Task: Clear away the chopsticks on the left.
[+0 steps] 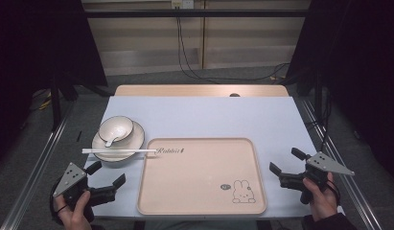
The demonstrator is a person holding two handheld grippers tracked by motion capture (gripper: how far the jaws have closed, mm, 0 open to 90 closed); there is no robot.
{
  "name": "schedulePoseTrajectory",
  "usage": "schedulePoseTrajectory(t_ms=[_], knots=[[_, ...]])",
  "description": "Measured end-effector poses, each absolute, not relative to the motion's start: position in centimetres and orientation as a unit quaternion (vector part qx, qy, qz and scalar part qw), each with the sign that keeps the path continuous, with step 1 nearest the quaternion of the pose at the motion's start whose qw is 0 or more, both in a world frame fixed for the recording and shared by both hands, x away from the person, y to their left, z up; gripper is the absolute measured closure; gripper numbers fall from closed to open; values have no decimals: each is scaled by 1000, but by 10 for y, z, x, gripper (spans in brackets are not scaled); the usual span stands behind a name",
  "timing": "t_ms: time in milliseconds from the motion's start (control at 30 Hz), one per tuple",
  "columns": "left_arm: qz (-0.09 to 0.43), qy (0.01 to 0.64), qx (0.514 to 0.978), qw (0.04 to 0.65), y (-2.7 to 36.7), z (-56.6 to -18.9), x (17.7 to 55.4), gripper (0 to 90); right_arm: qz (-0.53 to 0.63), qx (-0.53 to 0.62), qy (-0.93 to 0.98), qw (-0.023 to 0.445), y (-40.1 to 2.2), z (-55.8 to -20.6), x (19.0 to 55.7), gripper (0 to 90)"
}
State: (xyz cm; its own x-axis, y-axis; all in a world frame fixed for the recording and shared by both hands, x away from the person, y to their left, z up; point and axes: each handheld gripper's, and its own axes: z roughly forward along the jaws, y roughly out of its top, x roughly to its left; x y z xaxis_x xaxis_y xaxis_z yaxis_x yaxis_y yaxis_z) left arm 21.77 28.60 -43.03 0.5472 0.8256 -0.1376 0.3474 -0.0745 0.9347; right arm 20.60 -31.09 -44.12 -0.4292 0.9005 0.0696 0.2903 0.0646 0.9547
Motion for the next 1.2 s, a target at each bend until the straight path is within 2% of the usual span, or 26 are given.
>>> schedulePoseTrajectory(t_ms=[467,700,900,1200], knots=[[232,405,712,524,282,-425,217,27,529,439,664,294,-309,-441,203,13],[233,411,702,534,295,-417,218,47,533,440,663,288,-309,-441,203,15],[217,377,719,542,316,-419,222,47,532,437,665,290,-308,-442,204,15],[188,344,765,510,335,-414,243,46,533,434,667,287,-308,-442,204,17]])
